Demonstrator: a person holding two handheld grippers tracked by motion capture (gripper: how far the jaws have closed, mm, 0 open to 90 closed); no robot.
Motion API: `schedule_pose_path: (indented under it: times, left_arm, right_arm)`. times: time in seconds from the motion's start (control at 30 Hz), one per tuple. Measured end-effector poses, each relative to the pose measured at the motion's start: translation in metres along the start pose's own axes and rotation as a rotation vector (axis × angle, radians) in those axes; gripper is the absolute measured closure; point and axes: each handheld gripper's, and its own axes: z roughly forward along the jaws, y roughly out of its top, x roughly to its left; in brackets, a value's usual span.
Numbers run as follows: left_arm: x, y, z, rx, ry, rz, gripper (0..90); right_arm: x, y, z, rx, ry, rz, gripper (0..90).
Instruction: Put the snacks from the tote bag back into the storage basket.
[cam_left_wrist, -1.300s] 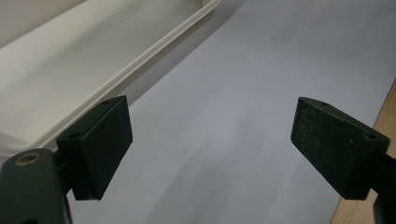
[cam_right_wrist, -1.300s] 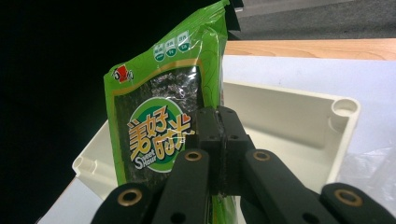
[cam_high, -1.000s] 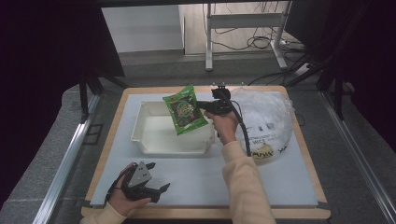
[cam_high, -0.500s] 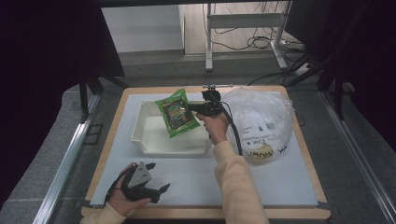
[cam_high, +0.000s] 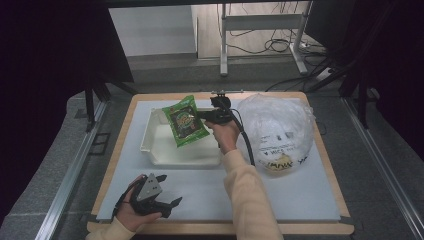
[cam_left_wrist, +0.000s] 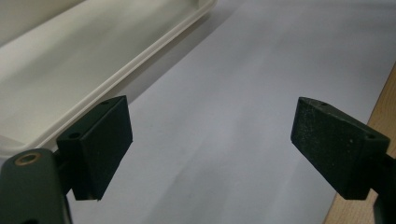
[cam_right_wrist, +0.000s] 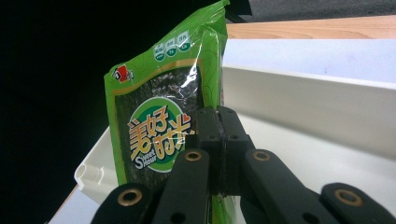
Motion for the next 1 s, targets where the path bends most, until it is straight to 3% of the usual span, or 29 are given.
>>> schedule_pose_path:
  times: [1.0]
  left_arm:
    - [-0.001,0.001,-0.002,-0.01,-0.005,0.004,12.5]
  right_arm:
    - [0.014,-0.021,0.044,0.0,-0.037,0.073,90.0]
